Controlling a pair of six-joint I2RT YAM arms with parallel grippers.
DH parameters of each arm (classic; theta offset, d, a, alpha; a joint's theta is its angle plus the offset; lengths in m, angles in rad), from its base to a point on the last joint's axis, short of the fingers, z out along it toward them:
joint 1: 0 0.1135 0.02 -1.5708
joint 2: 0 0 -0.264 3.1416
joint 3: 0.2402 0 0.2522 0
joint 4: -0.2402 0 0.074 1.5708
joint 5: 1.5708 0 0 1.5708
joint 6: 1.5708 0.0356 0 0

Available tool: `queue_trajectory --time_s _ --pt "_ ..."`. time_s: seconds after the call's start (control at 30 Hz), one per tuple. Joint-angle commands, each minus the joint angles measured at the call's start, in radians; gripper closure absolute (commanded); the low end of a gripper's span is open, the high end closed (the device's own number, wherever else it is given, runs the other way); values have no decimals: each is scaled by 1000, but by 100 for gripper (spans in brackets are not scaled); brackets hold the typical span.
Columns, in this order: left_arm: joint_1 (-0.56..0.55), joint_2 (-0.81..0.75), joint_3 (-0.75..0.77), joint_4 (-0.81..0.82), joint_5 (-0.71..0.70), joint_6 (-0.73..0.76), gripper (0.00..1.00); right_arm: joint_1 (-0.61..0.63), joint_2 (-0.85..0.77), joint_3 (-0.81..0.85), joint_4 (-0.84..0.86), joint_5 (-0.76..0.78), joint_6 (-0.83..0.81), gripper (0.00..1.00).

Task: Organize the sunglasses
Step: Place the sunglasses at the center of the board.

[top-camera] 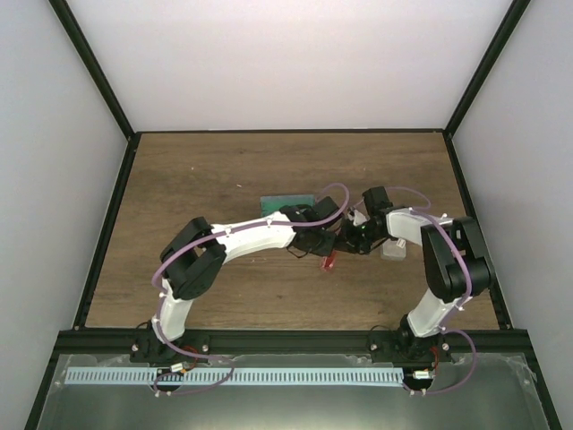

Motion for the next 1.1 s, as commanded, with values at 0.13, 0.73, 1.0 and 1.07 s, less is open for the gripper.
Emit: queue_trajectory --time_s 0.13,0.73,1.0,1.07 --pt "33 -187 -191 61 11 -32 90 16 115 54 123 -180 -137 90" --pt "41 -149 -166 80 35 -21 90 16 8 123 -157 183 -138 58" --pt "109 -240 -228 101 12 -33 90 15 -197 49 -97 70 -22 67" --pt "136 -282 -246 110 13 -38 86 16 -254 -18 16 -28 45 71"
